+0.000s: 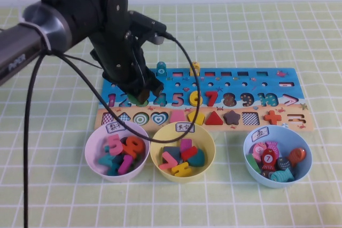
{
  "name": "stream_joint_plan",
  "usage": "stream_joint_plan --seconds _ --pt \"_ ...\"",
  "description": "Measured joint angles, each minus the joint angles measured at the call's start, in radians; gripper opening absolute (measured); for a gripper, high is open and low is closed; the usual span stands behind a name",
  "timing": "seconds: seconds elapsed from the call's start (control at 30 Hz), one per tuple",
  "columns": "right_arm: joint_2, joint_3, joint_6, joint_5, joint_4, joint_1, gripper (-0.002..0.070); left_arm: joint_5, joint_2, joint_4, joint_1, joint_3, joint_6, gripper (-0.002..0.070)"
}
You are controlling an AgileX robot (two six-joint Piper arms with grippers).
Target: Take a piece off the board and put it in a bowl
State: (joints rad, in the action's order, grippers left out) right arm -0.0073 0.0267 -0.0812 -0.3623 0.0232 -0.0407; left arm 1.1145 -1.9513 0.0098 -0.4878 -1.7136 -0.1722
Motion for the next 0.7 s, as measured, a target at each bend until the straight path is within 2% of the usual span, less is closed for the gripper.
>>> stream_joint_plan --seconds 0.2,0.5,0.7 --pt "0.000 0.000 0.000 0.000 0.000 0.000 -0.0017 0.082 0.077 0.007 -0.110 0.000 0.000 0.0283" --pt "0.000 0.000 0.000 0.000 0.000 0.000 -0.0017 0.094 0.067 0.008 -0.318 0.003 0.000 0.0283" --pt "0.000 0.000 0.000 0.000 0.000 0.000 -0.0017 0.059 0.040 0.008 -0.348 0.068 0.002 0.0283"
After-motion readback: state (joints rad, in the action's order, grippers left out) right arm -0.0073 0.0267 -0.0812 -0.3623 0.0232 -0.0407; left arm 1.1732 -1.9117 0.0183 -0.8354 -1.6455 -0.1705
